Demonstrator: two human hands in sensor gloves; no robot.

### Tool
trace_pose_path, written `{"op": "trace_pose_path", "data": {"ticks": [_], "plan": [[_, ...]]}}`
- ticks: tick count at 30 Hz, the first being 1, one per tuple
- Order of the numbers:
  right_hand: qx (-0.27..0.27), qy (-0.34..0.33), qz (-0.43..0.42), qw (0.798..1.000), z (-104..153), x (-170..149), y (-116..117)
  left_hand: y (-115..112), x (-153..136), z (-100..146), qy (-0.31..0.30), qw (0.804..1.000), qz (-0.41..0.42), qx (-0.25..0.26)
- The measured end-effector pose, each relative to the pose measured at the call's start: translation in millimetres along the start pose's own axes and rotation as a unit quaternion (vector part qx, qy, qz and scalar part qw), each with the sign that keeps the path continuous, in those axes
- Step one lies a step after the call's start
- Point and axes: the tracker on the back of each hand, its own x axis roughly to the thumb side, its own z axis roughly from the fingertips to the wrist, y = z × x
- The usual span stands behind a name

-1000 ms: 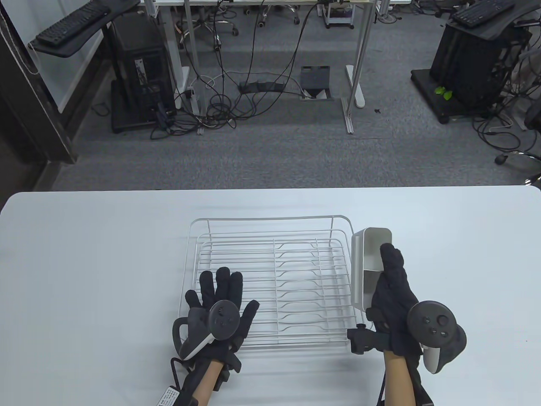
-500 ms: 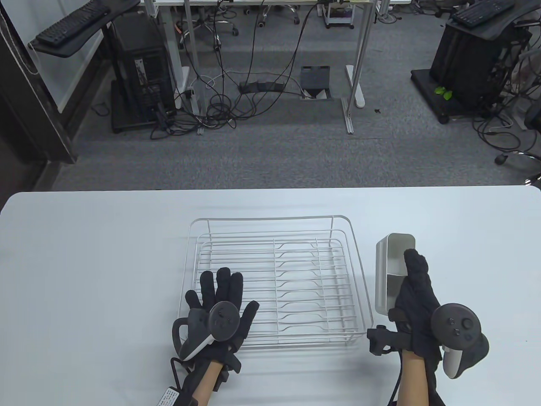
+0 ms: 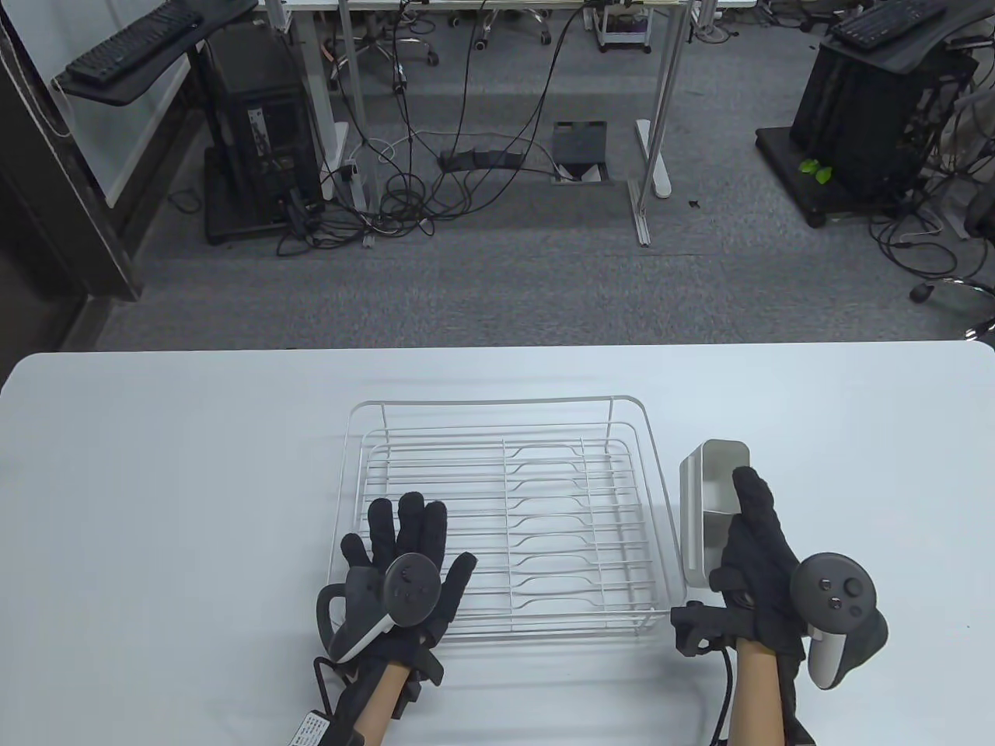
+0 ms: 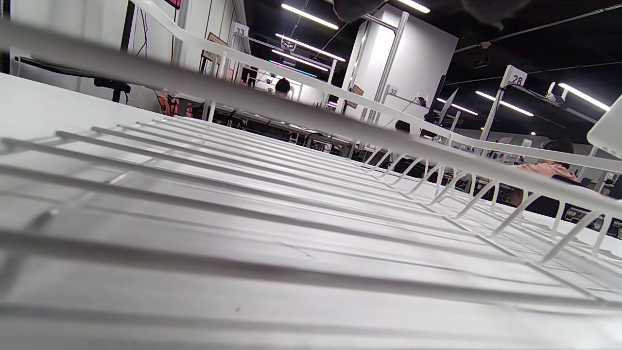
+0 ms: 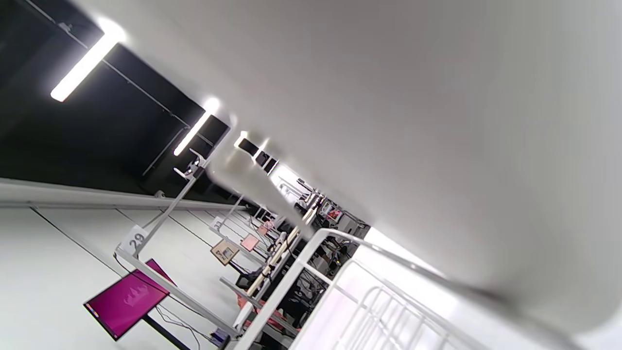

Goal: Hang the cutlery bin on dish rack (Opening facing upward)

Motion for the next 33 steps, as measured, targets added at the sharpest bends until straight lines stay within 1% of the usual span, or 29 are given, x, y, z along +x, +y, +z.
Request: {"op": "trace_pose_path", "data": {"ticks": [6,11,16,20,26,33], "plan": [[0.021,-0.001,0.041,0.999,-0.6,-2.6,12.0,0.0,-0.1,0.0,0.0,1.0,0.0,0.0],[0.029,0.009,0.046,0.998,-1.7,-8.9,15.7,0.1,-0.1,0.0,0.0,1.0,0.0,0.001],[0.053,0.029,0.056,0.997,-3.7,-18.2,20.4,0.0,-0.1,0.0,0.0,1.0,-0.001,0.001],[0.061,0.038,0.06,0.996,-4.6,-23.1,22.8,0.0,-0.1,0.0,0.0,1.0,-0.001,0.001],[0.072,0.059,0.043,0.995,-6.3,-33.4,23.2,0.1,-0.2,0.0,0.001,1.0,0.0,0.002],[0.077,0.063,0.029,0.995,-6.6,-37.9,24.1,0.1,-0.1,0.1,0.001,1.0,0.0,0.003]]}}
